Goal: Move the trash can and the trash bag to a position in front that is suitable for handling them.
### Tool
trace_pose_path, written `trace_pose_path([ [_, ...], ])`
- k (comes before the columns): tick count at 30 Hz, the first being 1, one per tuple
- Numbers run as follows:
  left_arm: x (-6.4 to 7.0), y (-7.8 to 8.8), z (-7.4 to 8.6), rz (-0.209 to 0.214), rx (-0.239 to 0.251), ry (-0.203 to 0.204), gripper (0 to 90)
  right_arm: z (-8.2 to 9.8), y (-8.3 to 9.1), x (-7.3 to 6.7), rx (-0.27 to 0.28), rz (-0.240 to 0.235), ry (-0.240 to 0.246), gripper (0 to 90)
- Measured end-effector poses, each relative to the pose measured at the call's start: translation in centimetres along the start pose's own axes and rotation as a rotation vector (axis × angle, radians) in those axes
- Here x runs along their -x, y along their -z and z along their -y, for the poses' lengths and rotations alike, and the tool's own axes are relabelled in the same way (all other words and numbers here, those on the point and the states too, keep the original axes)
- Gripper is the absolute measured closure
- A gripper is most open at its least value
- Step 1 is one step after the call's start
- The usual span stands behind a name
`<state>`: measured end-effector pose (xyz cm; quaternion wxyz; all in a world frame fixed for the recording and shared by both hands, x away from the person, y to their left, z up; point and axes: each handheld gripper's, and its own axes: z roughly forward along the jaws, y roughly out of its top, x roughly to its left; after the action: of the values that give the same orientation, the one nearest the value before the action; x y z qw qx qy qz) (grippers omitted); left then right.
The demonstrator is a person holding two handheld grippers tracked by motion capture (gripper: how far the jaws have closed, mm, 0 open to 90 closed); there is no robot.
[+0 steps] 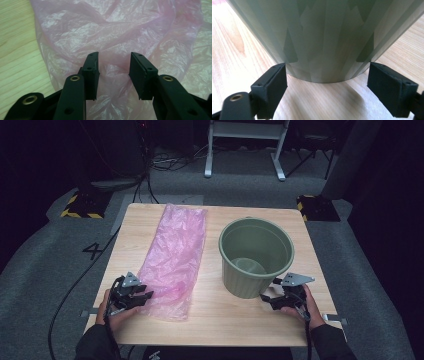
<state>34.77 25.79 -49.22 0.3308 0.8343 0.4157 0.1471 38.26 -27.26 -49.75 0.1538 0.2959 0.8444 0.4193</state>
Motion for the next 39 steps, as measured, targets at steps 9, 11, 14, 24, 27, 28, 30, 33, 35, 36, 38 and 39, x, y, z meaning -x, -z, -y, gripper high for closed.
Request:
trace_pose_path([
  [9,4.2,-1.5,-1.7,0.065,-0.024,-0.097,58.9,-0.8,-1.4,0.1,-0.006,0.022,0.006,17.4],
  [11,5.0,-1.8,-2.0,0.080,-0.023,-0.113,59.6,-1.1,-1.6,0.2,-0.009,0.025,0.007,17.9],
  [14,6.1,-2.3,-2.4,0.099,-0.014,-0.128,60.0,-1.4,-2.0,0.3,-0.002,0.027,0.001,18.4],
  [24,10.3,-3.6,-3.4,0.169,0.001,-0.181,57.8,-1.8,-1.7,-0.2,0.022,0.021,-0.032,19.0],
  [27,11.2,-3.9,-3.5,0.165,0.004,-0.197,53.7,-1.8,-1.3,-0.6,0.037,-0.014,-0.050,18.7],
  [28,11.4,-3.9,-3.6,0.165,-0.002,-0.205,52.7,-1.8,-1.2,-0.9,0.041,-0.024,-0.048,18.1],
  [30,11.5,-3.7,-3.7,0.169,-0.012,-0.224,47.2,-1.9,-1.1,-1.6,0.041,-0.025,-0.043,17.7],
  [33,11.4,-3.2,-3.8,0.170,0.005,-0.216,40.9,-2.0,-0.9,-2.3,0.036,-0.007,-0.020,22.7],
  [35,11.1,-2.3,-3.9,0.184,0.051,-0.211,36.0,-2.0,-0.6,-2.8,0.056,-0.007,-0.030,23.7],
  [36,10.7,-1.3,-4.0,0.196,0.082,-0.206,34.8,-1.8,-0.4,-3.1,0.058,-0.012,-0.023,24.0],
  [38,10.1,-0.3,-4.0,0.187,0.103,-0.213,32.8,-1.7,-0.1,-3.3,0.065,-0.022,-0.021,24.8],
  [39,10.1,-0.3,-4.0,0.187,0.103,-0.213,32.8,-1.7,-0.1,-3.3,0.065,-0.022,-0.021,24.8],
])
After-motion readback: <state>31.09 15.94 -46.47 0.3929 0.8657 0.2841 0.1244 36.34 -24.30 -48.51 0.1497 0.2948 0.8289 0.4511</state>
